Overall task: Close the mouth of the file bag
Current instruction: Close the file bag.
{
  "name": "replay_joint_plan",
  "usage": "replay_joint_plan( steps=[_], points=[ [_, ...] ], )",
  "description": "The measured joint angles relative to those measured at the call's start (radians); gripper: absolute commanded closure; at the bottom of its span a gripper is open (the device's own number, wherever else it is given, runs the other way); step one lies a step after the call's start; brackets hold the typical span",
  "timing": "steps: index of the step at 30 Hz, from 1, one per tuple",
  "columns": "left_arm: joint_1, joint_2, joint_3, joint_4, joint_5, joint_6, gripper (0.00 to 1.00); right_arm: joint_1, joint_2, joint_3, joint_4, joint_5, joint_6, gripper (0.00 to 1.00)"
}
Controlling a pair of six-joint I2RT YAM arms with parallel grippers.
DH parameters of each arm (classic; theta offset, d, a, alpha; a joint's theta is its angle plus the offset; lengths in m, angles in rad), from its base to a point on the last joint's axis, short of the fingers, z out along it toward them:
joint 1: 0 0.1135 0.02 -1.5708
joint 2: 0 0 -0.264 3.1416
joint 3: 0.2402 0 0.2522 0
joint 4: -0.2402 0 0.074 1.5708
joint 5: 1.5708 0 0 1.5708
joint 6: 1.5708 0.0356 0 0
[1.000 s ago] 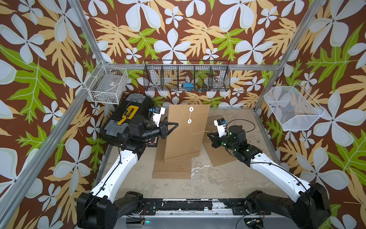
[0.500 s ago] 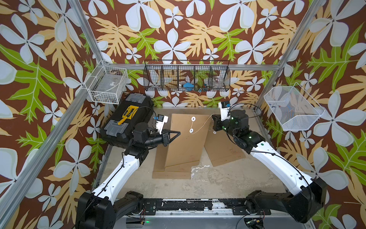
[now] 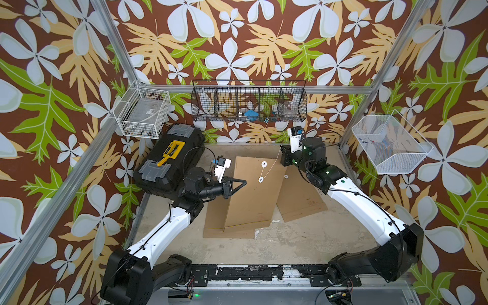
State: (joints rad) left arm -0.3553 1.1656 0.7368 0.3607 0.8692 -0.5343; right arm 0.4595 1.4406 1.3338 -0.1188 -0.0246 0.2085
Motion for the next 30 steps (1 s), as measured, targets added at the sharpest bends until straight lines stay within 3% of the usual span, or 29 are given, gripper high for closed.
replay_joint_plan(
  steps=[13,17,23,30],
  points=[
    [-0.01,0.043,0.023,0.032,-0.028,-0.019,1.0,-0.004,0.034,0.041,-0.004,-0.023,0.001,1.0],
    [0.002,0.045,0.048,0.024,-0.063,-0.019,1.0,-0.005,-0.017,-0.004,0.005,-0.032,0.024,1.0],
    [0.037,0.039,0.051,0.074,-0.126,-0.094,1.0,-0.007,-0.075,-0.116,0.013,-0.031,0.05,1.0],
    [0.036,0.03,0.051,0.145,-0.11,-0.175,1.0,-0.075,-0.05,-0.125,-0.009,0.006,0.079,1.0]
  ],
)
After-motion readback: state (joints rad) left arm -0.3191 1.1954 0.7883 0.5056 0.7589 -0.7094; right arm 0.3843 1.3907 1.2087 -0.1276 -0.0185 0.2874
